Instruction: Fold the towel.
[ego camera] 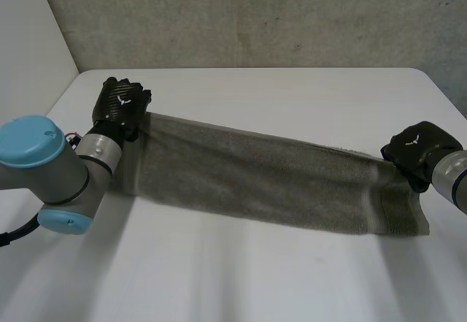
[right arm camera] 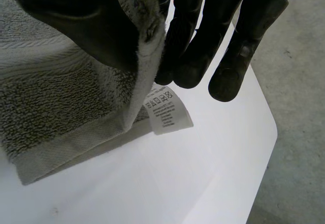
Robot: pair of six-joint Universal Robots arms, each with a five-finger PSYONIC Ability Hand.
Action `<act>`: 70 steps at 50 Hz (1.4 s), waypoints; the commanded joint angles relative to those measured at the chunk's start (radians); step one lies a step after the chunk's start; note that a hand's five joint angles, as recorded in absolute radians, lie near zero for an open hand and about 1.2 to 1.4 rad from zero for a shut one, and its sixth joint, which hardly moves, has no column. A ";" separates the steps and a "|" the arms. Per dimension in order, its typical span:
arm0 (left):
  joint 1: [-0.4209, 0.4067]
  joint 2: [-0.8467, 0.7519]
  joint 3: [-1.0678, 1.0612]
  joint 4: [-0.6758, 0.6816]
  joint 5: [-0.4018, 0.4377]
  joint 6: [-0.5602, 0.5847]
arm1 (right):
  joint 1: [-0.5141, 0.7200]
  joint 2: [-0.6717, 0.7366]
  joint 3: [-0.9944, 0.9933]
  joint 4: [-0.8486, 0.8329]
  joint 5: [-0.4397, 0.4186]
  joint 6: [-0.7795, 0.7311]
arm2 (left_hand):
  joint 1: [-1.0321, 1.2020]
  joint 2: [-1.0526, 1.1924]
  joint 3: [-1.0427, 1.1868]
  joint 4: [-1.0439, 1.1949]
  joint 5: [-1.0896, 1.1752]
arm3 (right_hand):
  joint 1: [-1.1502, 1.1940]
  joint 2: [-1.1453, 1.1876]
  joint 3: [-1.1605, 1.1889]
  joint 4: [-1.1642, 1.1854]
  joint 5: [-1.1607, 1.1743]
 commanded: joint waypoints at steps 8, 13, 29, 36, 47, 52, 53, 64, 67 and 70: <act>-0.001 -0.103 0.060 0.034 0.000 0.002 | 0.013 0.178 -0.132 -0.011 0.011 -0.003 | 0.032 0.023 0.023 0.022 0.034 | -0.098 -0.101 -0.109 -0.104 -0.144; -0.001 -0.146 0.102 0.035 0.000 0.007 | 0.028 0.238 -0.193 -0.039 0.019 0.011 | -0.784 -0.793 -0.793 -0.794 -0.782 | -0.874 -0.878 -0.886 -0.880 -0.920; -0.001 -0.027 0.079 0.037 -0.014 0.041 | 0.019 0.037 -0.113 -0.266 0.059 0.211 | -1.001 -1.010 -1.011 -1.011 -0.999 | -1.158 -1.161 -1.169 -1.164 -1.204; 0.001 0.119 -0.053 0.039 -0.012 0.034 | 0.019 -0.025 0.020 -0.193 0.031 0.178 | -0.990 -0.999 -0.999 -0.999 -0.988 | -1.158 -1.161 -1.169 -1.164 -1.204; 0.011 0.231 -0.226 0.039 -0.015 -0.053 | -0.019 -0.028 0.234 -0.165 -0.046 0.128 | -0.975 -0.984 -0.984 -0.985 -0.973 | -1.080 -1.083 -1.091 -1.086 -1.126; 0.016 0.242 -0.276 0.039 -0.017 -0.157 | -0.077 -0.019 0.313 -0.287 -0.073 0.132 | -0.969 -0.978 -0.978 -0.979 -0.967 | -0.945 -0.949 -0.957 -0.951 -0.991; 0.017 0.242 -0.289 0.039 -0.015 -0.183 | -0.077 -0.019 0.313 -0.288 -0.073 0.132 | -0.966 -0.975 -0.975 -0.976 -0.964 | -0.945 -0.948 -0.956 -0.951 -0.991; 0.027 0.249 -0.310 0.039 -0.015 -0.216 | -0.108 0.081 0.342 -0.407 -0.098 0.161 | -0.966 -0.975 -0.975 -0.976 -0.964 | -0.783 -0.787 -0.795 -0.789 -0.829; 0.027 0.249 -0.310 0.039 -0.015 -0.216 | -0.108 0.106 0.341 -0.407 -0.093 0.158 | -0.966 -0.975 -0.975 -0.976 -0.964 | -0.754 -0.757 -0.765 -0.760 -0.800; 0.027 0.248 -0.310 0.039 -0.015 -0.216 | -0.110 0.107 0.339 -0.409 -0.099 0.163 | -0.966 -0.975 -0.975 -0.976 -0.964 | -0.592 -0.596 -0.604 -0.598 -0.639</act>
